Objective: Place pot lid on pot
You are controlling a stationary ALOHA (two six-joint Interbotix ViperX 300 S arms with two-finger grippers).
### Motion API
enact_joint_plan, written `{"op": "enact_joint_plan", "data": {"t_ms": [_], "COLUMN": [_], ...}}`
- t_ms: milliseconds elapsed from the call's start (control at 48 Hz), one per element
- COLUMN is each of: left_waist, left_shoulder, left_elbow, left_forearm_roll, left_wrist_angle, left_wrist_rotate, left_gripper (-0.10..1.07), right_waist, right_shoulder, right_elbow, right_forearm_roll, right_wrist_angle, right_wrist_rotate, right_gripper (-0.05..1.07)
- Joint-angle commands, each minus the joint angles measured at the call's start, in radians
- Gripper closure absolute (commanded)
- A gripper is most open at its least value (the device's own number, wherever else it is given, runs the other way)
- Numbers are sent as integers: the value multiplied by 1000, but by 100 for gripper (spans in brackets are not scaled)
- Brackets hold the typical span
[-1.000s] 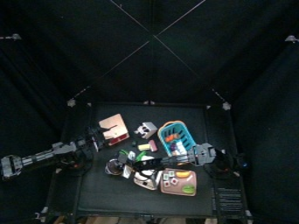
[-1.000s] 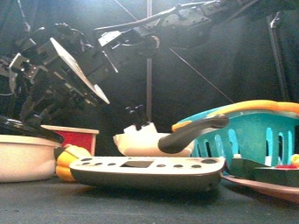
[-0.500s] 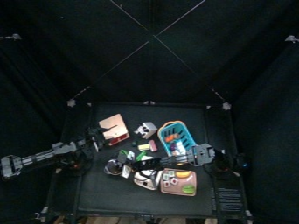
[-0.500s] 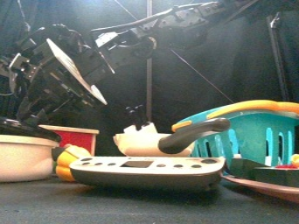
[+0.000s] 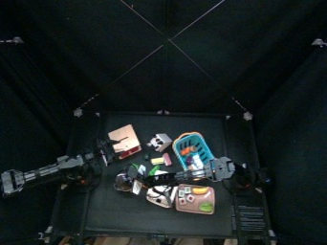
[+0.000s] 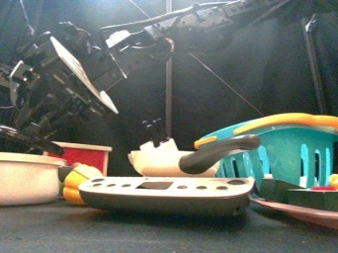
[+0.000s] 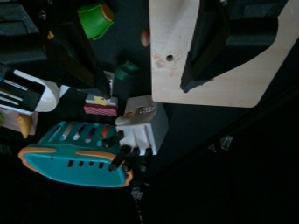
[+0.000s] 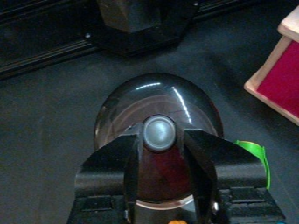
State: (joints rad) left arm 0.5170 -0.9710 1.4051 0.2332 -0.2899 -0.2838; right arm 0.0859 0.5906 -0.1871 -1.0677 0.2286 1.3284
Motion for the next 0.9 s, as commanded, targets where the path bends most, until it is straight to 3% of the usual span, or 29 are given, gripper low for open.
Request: {"op": "enact_joint_plan", "data": {"t_ms": [0,875], "left_waist": [-3,-3], "left_shoulder": [3,3], "left_elbow": [-12,-9], "left_forearm_roll": [0,0], "left_wrist_angle": [-5,-5], "left_wrist_rotate": [2,2], "left_gripper": [-1,-1], "right_waist": [-5,-5], "right_shoulder": [-25,-17], "right_elbow": [-17,12], "right_forearm_roll": [0,41], "right_wrist_angle": [-3,2], "right_wrist_rotate": [0,-2], "right_gripper": [44,44]}}
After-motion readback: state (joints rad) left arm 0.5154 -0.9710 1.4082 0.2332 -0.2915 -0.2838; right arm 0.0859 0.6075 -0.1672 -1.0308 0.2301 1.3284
